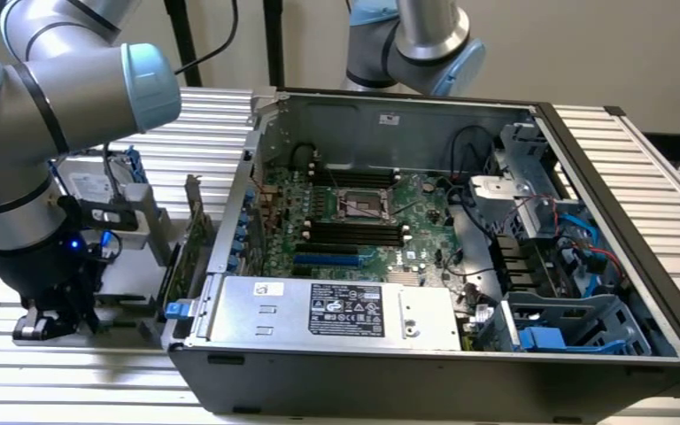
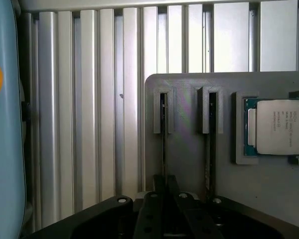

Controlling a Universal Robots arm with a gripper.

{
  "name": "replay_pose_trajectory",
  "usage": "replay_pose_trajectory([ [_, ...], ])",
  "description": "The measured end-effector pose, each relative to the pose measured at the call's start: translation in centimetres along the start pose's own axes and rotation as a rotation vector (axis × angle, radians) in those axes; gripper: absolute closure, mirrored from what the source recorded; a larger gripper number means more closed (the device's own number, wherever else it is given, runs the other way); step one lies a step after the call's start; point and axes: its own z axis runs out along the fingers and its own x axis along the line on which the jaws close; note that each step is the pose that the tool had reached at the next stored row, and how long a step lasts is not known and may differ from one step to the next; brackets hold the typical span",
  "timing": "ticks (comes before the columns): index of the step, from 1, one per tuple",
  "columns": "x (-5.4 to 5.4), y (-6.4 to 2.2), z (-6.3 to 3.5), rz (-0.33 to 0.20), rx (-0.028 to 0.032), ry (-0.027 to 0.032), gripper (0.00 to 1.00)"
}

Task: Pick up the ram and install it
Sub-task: 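Pick up the ram and move it above insertion slot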

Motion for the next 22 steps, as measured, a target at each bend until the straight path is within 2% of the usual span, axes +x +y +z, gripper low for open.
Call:
replay_pose_trajectory([
  [5,0.0,0.00,-0.07,0.000,-0.0002,0.0002,0.86],
  [9,0.1,0.04,-0.87,0.000,0.0000,-0.0004,0.86],
  [13,0.2,0.09,-2.12,0.000,0.0000,-0.0021,0.86],
  [22,0.5,0.13,-6.05,-0.003,0.0002,-0.0051,0.86],
])
